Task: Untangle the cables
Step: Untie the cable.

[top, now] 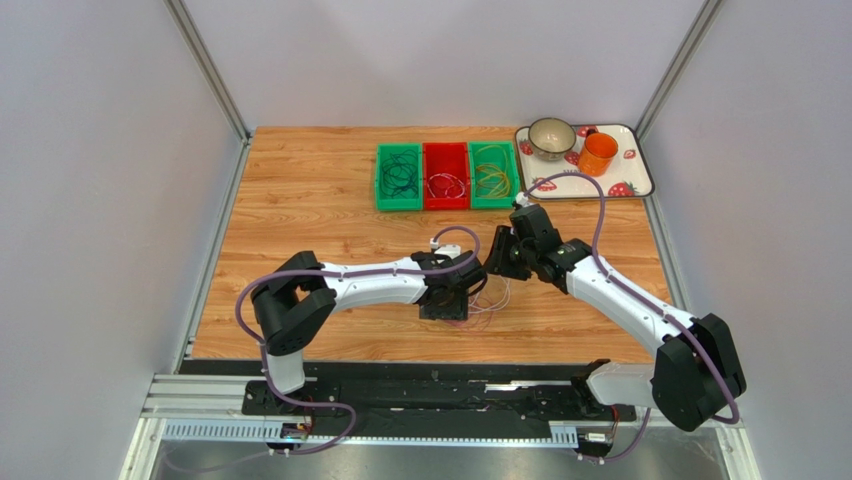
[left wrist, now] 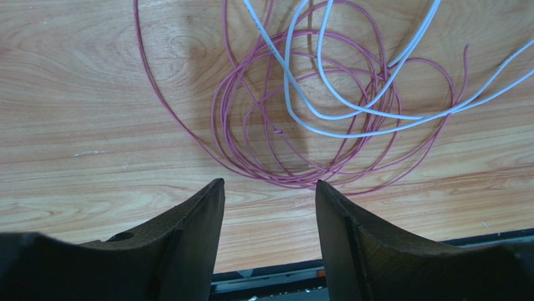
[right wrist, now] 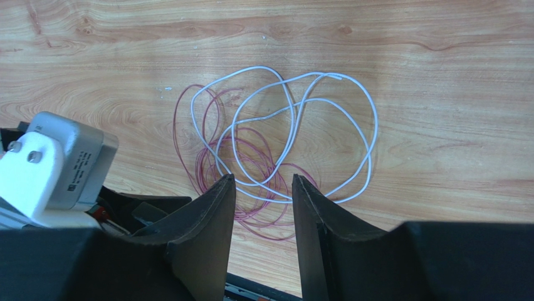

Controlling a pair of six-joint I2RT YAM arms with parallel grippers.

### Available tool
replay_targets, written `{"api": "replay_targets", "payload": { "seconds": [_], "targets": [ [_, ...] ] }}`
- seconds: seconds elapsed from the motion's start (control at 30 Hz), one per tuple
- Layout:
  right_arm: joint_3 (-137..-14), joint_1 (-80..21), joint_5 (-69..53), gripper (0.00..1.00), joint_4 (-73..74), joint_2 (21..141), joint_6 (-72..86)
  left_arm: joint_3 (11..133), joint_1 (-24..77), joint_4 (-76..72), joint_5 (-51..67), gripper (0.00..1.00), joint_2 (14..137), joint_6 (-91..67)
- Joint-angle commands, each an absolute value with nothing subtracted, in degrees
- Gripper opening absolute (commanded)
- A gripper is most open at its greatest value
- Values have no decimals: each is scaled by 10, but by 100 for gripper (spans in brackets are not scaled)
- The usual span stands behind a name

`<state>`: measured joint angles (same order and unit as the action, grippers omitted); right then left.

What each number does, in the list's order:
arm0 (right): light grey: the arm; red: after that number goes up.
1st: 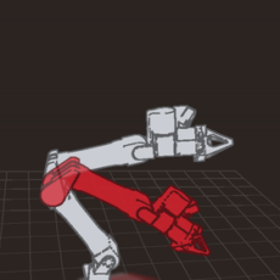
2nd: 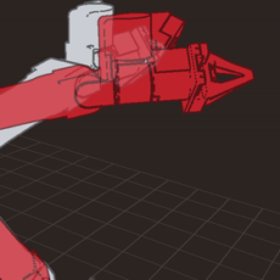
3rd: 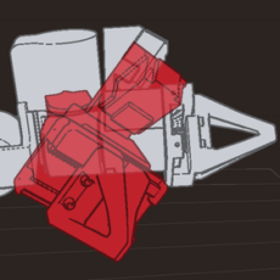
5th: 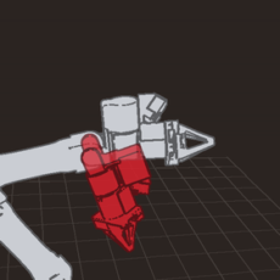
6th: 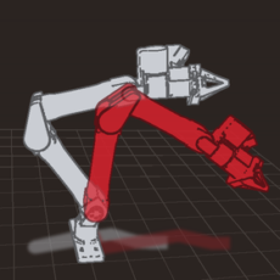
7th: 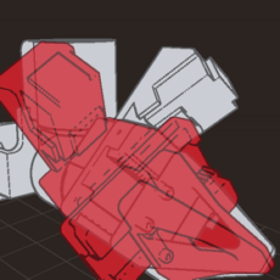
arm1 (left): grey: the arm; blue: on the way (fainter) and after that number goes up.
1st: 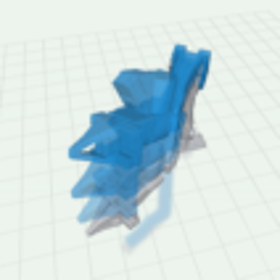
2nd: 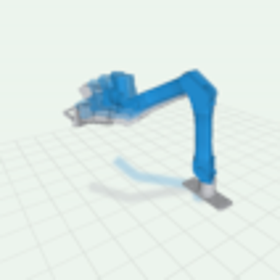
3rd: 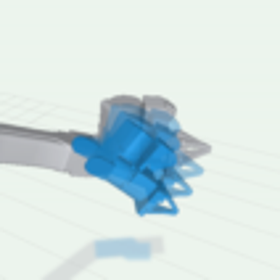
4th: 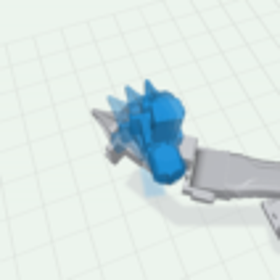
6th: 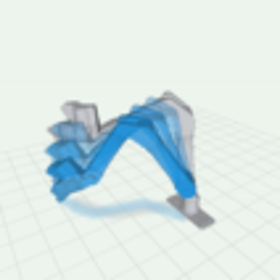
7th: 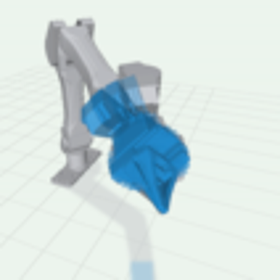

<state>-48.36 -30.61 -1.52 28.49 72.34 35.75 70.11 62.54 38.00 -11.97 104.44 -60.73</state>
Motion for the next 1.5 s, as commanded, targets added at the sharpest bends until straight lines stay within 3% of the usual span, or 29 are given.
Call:
{"api": "replay_targets", "payload": {
  "seconds": [0.0, 0.13, 0.23, 0.33, 0.37, 0.43, 0.97, 1.03, 1.07, 1.17, 1.27, 1.47],
  "targets": [
    [-492, -308, -14, 43, 276, 716, 345, 729, 628, 396, -132, 61, 1066, -620],
    [-489, -308, -14, 43, 274, 714, 345, 736, 630, 392, -124, 57, 1086, -616],
    [-489, -308, -16, 43, 272, 715, 346, 736, 630, 386, -127, 48, 1098, -613],
    [-490, -308, -15, 43, 272, 717, 346, 731, 629, 384, -138, 31, 1102, -609],
    [-490, -308, -15, 43, 272, 719, 345, 731, 629, 386, -141, 16, 1101, -606],
    [-490, -308, -14, 43, 272, 722, 345, 729, 629, 393, -155, 0, 1099, -603],
    [-495, -308, -22, 43, 274, 719, 347, 714, 506, 432, -237, 0, 1017, -499],
    [-494, -308, -19, 43, 276, 715, 346, 719, 507, 432, -229, 15, 1004, -466],
    [-494, -308, -17, 43, 277, 712, 346, 720, 510, 432, -225, 37, 1000, -461],
    [-492, -308, -15, 43, 275, 710, 347, 708, 525, 425, -221, 68, 977, -456],
    [-492, -308, -20, 43, 272, 715, 349, 697, 538, 414, -208, 77, 961, -458],
    [-492, -309, -22, 43, 270, 716, 351, 677, 548, 371, -178, 78, 976, -477]
  ]
}}
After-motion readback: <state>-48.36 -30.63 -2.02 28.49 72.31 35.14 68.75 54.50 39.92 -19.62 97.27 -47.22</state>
